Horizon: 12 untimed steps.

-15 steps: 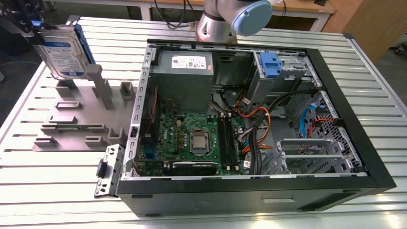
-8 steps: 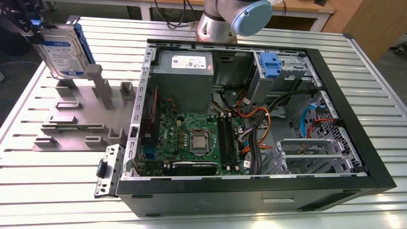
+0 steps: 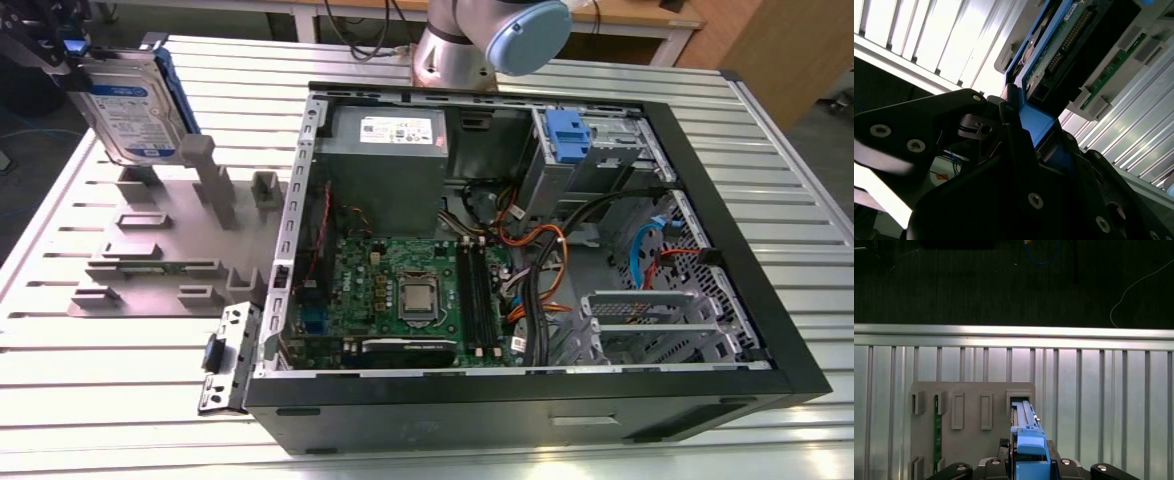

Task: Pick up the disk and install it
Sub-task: 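Pick up the disk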

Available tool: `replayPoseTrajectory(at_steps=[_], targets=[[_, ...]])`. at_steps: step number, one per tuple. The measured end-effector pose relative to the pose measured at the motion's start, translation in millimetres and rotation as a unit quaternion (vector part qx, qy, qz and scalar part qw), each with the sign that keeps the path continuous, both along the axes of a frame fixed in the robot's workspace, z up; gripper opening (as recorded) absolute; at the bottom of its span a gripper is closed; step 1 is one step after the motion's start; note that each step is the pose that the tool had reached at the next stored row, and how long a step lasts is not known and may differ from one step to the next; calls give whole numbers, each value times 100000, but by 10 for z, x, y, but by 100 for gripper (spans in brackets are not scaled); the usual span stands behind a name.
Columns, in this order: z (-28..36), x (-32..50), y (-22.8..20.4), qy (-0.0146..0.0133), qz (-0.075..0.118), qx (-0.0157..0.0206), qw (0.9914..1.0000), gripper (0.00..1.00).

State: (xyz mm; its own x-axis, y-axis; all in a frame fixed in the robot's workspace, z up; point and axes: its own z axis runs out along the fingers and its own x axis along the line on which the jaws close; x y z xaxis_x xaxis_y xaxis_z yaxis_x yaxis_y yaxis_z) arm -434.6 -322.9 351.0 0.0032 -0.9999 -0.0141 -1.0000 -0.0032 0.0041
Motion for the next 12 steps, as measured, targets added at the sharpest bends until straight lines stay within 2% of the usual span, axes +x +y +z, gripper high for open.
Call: replayPoseTrajectory(at_steps=[12], targets=[[9,0,0,-1,0,45,100000,36]])
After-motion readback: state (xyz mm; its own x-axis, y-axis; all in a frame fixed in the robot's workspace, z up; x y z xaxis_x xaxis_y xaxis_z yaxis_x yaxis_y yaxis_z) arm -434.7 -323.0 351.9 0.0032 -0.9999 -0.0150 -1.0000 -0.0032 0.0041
